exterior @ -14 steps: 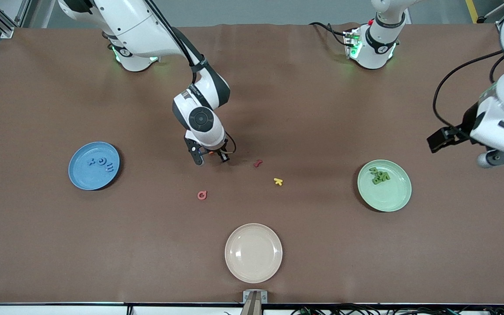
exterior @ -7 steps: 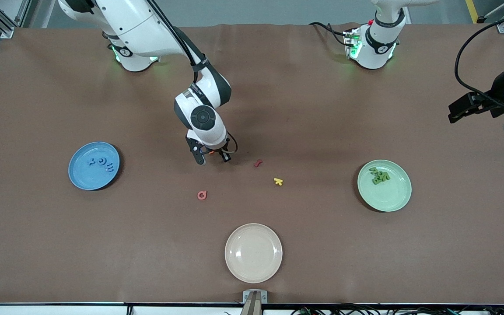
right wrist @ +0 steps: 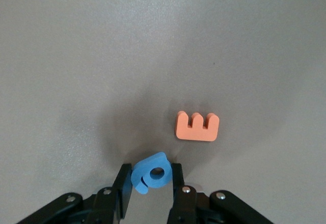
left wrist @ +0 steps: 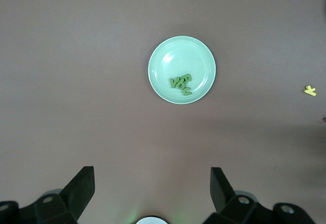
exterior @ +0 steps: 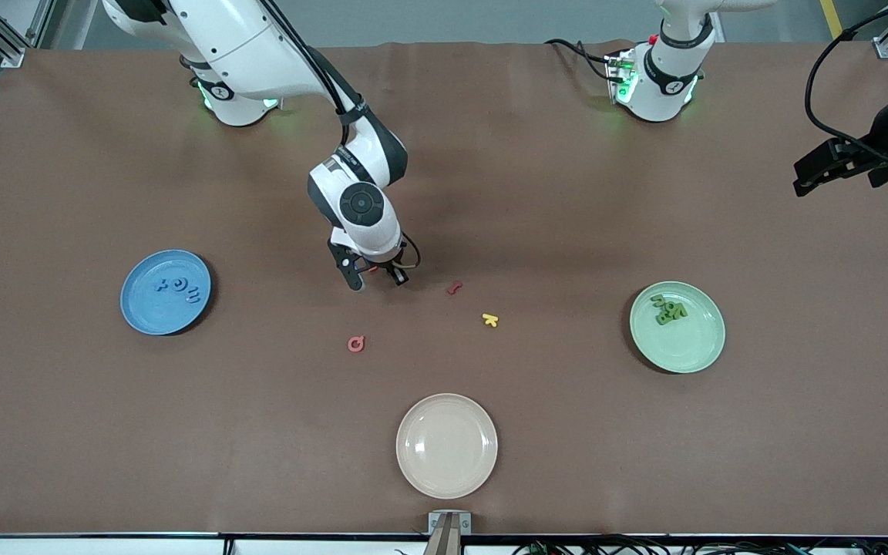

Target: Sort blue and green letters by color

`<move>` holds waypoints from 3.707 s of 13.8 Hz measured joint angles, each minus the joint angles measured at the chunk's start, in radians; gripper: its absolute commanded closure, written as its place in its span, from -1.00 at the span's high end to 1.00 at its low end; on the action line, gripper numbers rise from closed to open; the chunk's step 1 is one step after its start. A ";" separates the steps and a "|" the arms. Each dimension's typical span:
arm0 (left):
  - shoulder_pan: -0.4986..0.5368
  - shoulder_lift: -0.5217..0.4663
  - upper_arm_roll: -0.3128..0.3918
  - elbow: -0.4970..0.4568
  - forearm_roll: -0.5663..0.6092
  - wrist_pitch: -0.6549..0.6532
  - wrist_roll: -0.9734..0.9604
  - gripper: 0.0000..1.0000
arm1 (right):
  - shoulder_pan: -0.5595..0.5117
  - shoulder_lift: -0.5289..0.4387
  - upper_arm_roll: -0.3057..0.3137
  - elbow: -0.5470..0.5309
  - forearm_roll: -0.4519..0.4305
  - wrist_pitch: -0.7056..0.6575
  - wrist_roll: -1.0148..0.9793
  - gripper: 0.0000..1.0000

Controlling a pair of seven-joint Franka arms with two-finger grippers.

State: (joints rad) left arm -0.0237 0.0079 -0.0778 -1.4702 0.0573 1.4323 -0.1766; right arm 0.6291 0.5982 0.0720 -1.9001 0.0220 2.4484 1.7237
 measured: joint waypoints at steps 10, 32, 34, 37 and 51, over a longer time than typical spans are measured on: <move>-0.005 -0.002 0.000 -0.013 0.000 0.000 0.000 1.00 | -0.098 -0.149 -0.021 0.052 -0.017 -0.299 -0.263 -0.81; -0.008 -0.011 -0.038 -0.014 0.000 -0.006 0.000 1.00 | -0.786 -0.183 -0.030 -0.114 -0.088 -0.165 -1.692 -0.76; -0.008 -0.011 -0.038 -0.016 0.000 -0.006 0.000 1.00 | -0.803 -0.163 -0.030 -0.115 -0.089 -0.132 -1.715 -0.73; -0.007 -0.010 -0.038 -0.019 0.000 -0.003 0.000 1.00 | -0.810 -0.132 -0.030 -0.115 -0.098 -0.093 -1.718 -0.67; -0.006 0.017 -0.038 -0.025 0.000 0.030 0.000 1.00 | -0.810 -0.270 -0.010 -0.082 -0.101 -0.267 -1.691 0.99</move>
State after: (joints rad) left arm -0.0296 0.0245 -0.1155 -1.4947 0.0571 1.4618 -0.1766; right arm -0.1805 0.3285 0.0621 -1.9818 -0.0786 2.1813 0.0326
